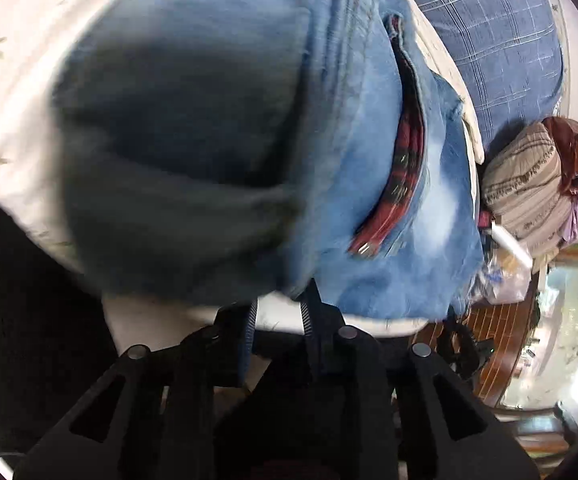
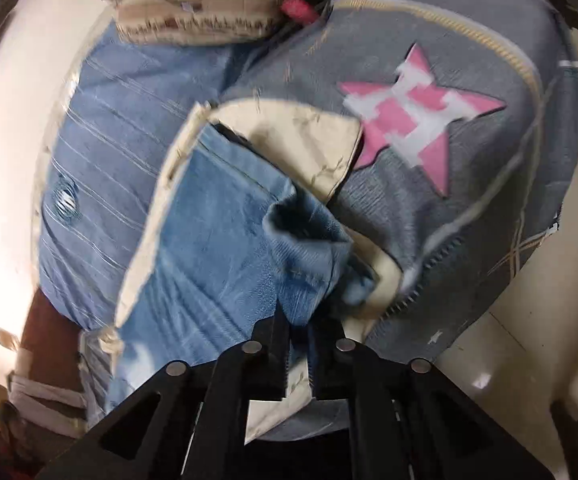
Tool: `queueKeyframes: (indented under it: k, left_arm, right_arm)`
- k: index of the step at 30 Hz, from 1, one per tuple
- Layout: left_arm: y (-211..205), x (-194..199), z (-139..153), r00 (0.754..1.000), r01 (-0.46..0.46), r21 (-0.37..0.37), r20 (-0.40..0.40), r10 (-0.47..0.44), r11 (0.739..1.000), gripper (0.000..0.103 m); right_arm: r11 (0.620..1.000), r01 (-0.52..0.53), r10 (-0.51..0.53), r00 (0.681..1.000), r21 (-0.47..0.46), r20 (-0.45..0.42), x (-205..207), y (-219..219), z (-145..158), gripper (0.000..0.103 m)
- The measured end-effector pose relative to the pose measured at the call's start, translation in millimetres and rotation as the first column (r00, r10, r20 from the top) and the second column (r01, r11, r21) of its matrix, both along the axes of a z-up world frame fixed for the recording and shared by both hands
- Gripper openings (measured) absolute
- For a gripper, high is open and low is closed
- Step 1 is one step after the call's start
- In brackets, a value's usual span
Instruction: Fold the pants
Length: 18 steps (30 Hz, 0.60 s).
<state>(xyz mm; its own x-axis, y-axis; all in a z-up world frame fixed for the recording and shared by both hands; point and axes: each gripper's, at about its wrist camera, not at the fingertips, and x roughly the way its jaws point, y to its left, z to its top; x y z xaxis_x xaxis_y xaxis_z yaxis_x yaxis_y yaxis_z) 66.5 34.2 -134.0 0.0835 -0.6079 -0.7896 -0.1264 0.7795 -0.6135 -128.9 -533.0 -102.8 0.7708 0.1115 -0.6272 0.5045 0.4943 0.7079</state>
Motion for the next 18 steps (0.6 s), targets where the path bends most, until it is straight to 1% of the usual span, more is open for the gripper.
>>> queueKeyframes:
  k: [1, 2, 3, 4, 5, 6, 7, 8, 9, 10, 12, 14, 15, 16, 17, 18]
  left_arm:
    - [5, -5, 8, 0.999, 0.033, 0.013, 0.038, -0.034, 0.999, 0.023]
    - [13, -11, 19, 0.995, 0.059, 0.035, 0.082, -0.061, 0.998, 0.023]
    - [20, -17, 30, 0.988, 0.075, 0.049, 0.131, -0.081, 0.996, 0.023]
    - [29, -22, 42, 0.980, 0.088, 0.042, 0.177, -0.094, 0.995, 0.024]
    - [37, -23, 55, 0.972, 0.083, 0.029, 0.217, -0.087, 0.996, 0.029]
    - [46, -22, 63, 0.967, 0.067, 0.020, 0.245, -0.070, 0.998, 0.033]
    - [58, -19, 77, 0.956, 0.022, 0.020, 0.293, -0.027, 1.000, 0.048]
    - [64, -14, 84, 0.948, -0.011, 0.031, 0.319, 0.000, 0.999, 0.063]
    - [71, -3, 91, 0.936, -0.062, 0.056, 0.351, 0.038, 0.997, 0.066]
    - [74, 5, 90, 0.934, -0.085, 0.062, 0.353, 0.058, 0.994, 0.066]
    - [75, 31, 85, 0.943, -0.110, 0.029, 0.318, 0.095, 0.993, 0.066]
    - [73, 55, 75, 0.956, -0.131, 0.014, 0.266, 0.122, 0.991, 0.066]
    - [72, 66, 71, 0.959, -0.137, 0.008, 0.250, 0.131, 0.990, 0.066]
    - [70, 70, 68, 0.961, -0.143, 0.007, 0.238, 0.137, 0.990, 0.066]
    - [67, 76, 66, 0.963, -0.152, 0.004, 0.226, 0.147, 0.988, 0.066]
    - [67, 82, 65, 0.963, -0.156, 0.000, 0.223, 0.152, 0.988, 0.066]
  right_arm:
    - [0.998, 0.039, -0.039, 0.999, -0.046, -0.017, -8, -3, 11, 0.031]
    - [0.994, 0.064, -0.066, 0.998, -0.093, -0.017, -15, -6, 23, 0.036]
    - [0.989, 0.066, -0.067, 0.998, -0.135, -0.001, -18, -5, 36, 0.038]
    - [0.985, 0.054, -0.053, 0.999, -0.165, 0.010, -15, -2, 50, 0.038]
    - [0.976, 0.019, -0.015, 1.000, -0.215, 0.021, -6, 7, 67, 0.038]
    - [0.968, -0.017, 0.024, 0.999, -0.250, 0.027, 2, 14, 77, 0.040]
    - [0.955, -0.084, 0.095, 0.995, -0.285, 0.026, 19, 30, 88, 0.047]
    - [0.944, -0.139, 0.154, 0.988, -0.299, 0.027, 36, 45, 96, 0.051]
    - [0.928, -0.211, 0.233, 0.972, -0.306, 0.035, 62, 65, 103, 0.056]
    - [0.907, -0.294, 0.321, 0.946, -0.302, 0.042, 92, 88, 108, 0.057]
    - [0.855, -0.427, 0.456, 0.889, -0.293, 0.036, 145, 130, 112, 0.058]
    - [0.783, -0.549, 0.579, 0.815, -0.294, 0.022, 203, 179, 115, 0.058]
    - [0.743, -0.600, 0.631, 0.776, -0.295, 0.010, 232, 201, 116, 0.058]
    - [0.717, -0.628, 0.659, 0.753, -0.302, -0.003, 249, 216, 113, 0.058]
    - [0.681, -0.660, 0.689, 0.724, -0.318, -0.028, 270, 235, 110, 0.061]
    - [0.636, -0.691, 0.715, 0.695, -0.343, -0.076, 290, 255, 106, 0.067]
